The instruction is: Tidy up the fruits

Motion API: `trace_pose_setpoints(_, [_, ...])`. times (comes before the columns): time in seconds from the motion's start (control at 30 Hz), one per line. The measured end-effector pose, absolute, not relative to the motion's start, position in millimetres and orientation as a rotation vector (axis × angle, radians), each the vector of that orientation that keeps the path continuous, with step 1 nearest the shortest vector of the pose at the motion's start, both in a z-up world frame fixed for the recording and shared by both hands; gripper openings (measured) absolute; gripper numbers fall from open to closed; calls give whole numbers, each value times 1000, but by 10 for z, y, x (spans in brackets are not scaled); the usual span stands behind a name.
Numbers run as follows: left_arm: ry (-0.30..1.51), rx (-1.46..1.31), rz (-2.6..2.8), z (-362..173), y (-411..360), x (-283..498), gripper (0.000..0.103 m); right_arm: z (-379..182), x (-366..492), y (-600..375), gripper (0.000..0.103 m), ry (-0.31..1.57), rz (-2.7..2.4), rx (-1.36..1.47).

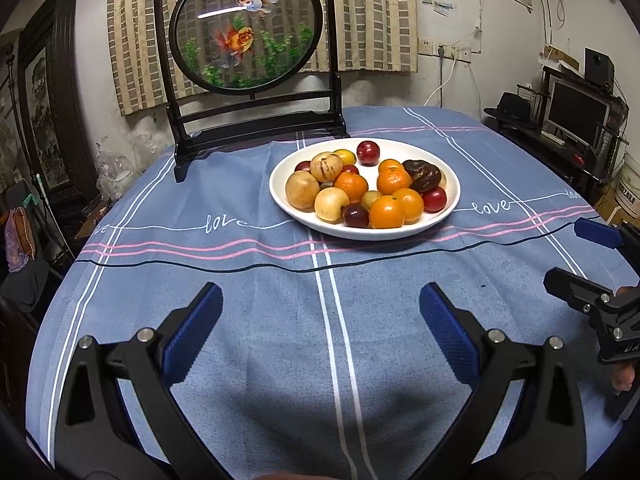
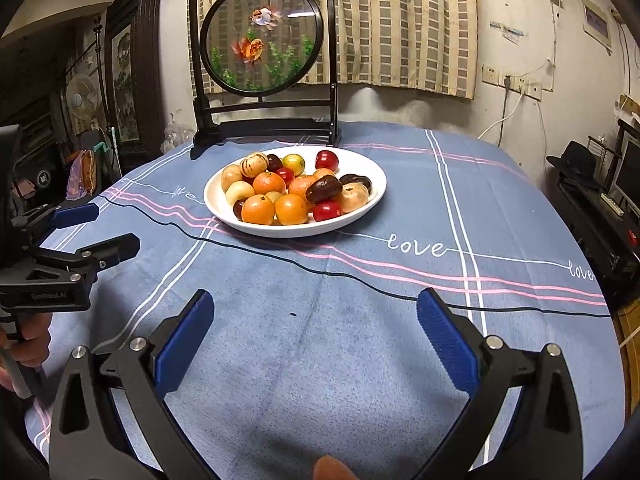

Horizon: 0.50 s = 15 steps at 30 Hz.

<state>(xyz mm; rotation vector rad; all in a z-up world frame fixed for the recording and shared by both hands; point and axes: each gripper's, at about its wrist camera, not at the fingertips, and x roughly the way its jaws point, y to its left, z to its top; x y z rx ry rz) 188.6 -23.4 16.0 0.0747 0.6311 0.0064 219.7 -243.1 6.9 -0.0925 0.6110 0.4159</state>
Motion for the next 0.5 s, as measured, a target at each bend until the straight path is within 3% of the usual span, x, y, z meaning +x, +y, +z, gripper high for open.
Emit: trace_pose_setpoints(0.5, [632, 86, 14, 141, -247, 1859, 101, 34, 2218, -2423, 102, 627, 412, -97])
